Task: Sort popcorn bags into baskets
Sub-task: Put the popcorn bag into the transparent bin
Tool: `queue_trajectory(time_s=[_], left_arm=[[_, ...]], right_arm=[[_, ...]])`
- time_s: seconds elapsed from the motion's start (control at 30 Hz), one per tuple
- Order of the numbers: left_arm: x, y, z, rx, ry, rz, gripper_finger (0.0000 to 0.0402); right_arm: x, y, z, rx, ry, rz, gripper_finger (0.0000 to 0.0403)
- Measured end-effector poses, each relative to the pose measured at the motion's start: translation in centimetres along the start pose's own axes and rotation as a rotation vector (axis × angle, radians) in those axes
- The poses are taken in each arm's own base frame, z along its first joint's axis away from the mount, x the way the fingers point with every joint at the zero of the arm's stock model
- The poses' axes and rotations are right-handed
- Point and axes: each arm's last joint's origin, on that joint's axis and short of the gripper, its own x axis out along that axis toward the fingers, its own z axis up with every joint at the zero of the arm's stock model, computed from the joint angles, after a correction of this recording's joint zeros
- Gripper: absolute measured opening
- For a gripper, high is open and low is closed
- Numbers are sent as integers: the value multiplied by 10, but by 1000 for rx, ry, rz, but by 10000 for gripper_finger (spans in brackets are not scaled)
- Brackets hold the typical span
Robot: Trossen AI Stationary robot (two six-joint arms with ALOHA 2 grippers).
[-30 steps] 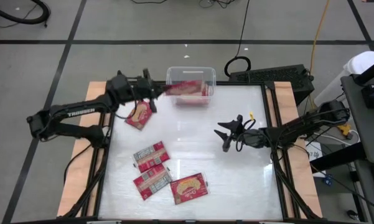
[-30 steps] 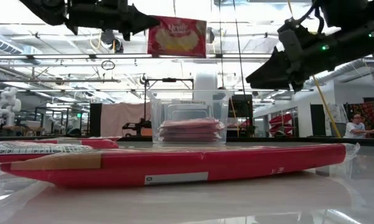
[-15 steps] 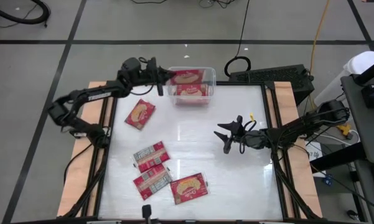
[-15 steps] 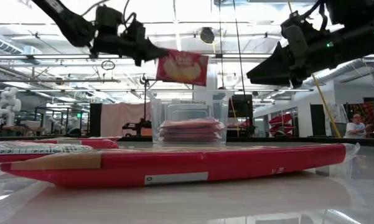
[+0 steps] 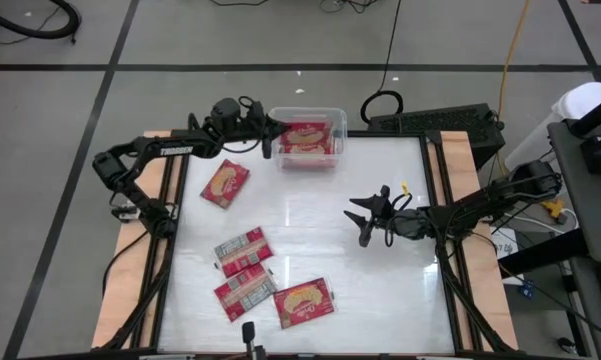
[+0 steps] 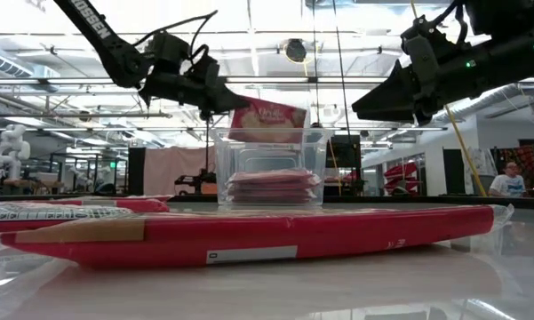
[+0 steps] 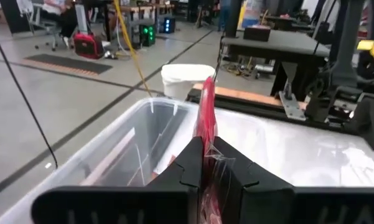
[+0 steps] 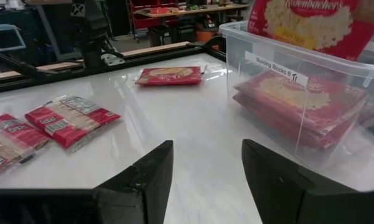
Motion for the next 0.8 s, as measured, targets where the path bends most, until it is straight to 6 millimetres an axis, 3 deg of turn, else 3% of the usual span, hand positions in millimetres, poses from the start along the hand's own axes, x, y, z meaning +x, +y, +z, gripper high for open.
queue_trajectory(time_s=[0.3, 0.8], left_arm=[[9, -1, -10, 11, 43, 139, 29], [14, -12, -14, -24, 78, 113, 35]], right_arm=[[0, 0, 0, 3, 2, 5, 185], [0, 0, -1, 0, 9, 11, 185]])
